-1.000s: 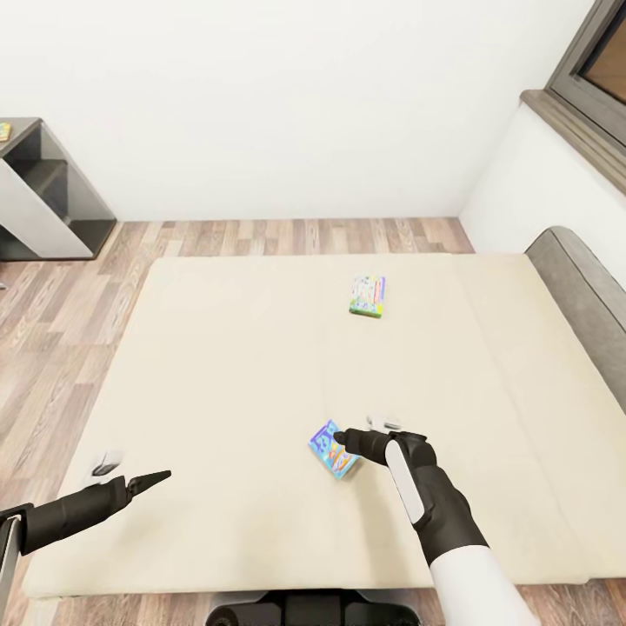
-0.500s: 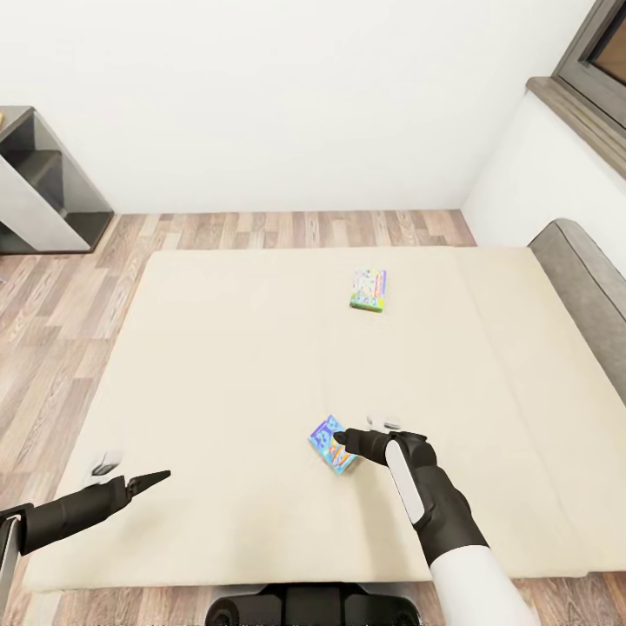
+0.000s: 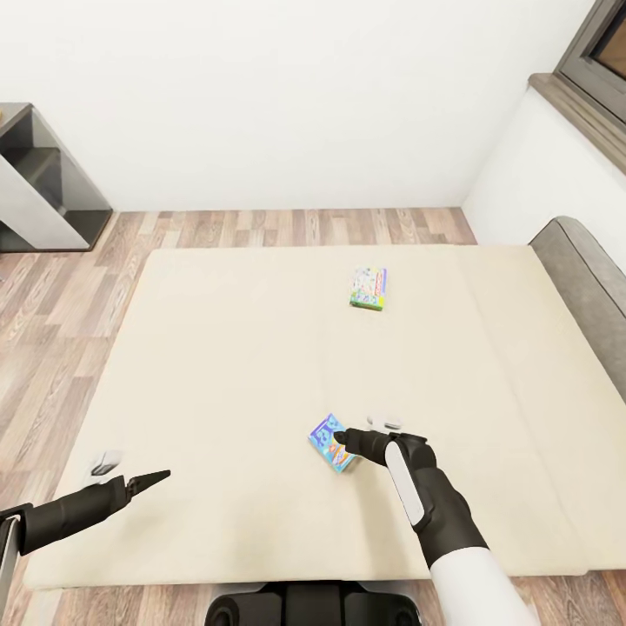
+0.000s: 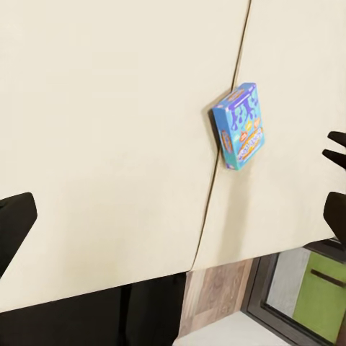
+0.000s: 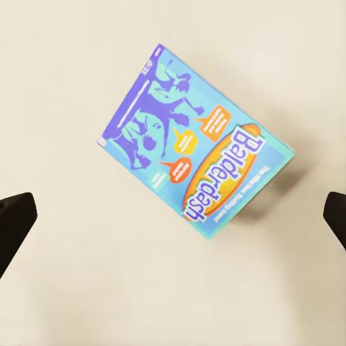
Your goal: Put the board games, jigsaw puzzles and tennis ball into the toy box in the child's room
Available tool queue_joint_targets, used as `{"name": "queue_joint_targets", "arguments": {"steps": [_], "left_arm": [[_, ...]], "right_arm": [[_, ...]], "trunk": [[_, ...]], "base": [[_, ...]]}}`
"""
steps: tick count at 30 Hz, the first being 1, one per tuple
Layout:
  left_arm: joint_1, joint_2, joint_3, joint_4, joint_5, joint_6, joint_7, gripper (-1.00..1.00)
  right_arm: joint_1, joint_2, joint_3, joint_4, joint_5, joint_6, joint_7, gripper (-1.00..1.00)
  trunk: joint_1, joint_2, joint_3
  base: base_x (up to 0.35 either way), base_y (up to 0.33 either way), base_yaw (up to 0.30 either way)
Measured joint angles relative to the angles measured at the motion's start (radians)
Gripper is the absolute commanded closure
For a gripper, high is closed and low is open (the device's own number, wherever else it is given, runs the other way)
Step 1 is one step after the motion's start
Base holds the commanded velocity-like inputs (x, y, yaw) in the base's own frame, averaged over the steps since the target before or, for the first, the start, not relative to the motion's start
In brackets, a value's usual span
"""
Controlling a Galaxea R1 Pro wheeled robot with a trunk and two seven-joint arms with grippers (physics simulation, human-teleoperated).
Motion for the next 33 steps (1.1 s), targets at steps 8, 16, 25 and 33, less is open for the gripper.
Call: {"name": "queue_joint_targets", "arguments": {"steps": [8, 16, 25, 33], "left_arm": [[0.000, 0.000, 0.003, 0.000, 0.000, -0.001, -0.001, -1.00], [0.000, 0.000, 0.004, 0.000, 0.000, -0.001, -0.001, -1.00], [0.000, 0.000, 0.003, 0.000, 0.000, -0.001, -0.001, -1.00], [0.000, 0.000, 0.004, 0.000, 0.000, 0.000, -0.001, -1.00]], "right_arm": [[0.004, 0.000, 0.003, 0.003, 0.001, -0.020, 0.000, -1.00], [0.006, 0.000, 0.005, 0.004, 0.001, -0.031, 0.001, -1.00], [0.006, 0.000, 0.005, 0.002, 0.000, -0.031, 0.001, -1.00], [0.006, 0.000, 0.005, 0.002, 0.000, -0.031, 0.001, -1.00]], "trunk": [[0.000, 0.000, 0.000], [0.000, 0.000, 0.000], [0.000, 0.000, 0.000], [0.000, 0.000, 0.000]], "base": [[0.000, 0.000, 0.000], [0.000, 0.000, 0.000], [0.000, 0.000, 0.000], [0.000, 0.000, 0.000]]}}
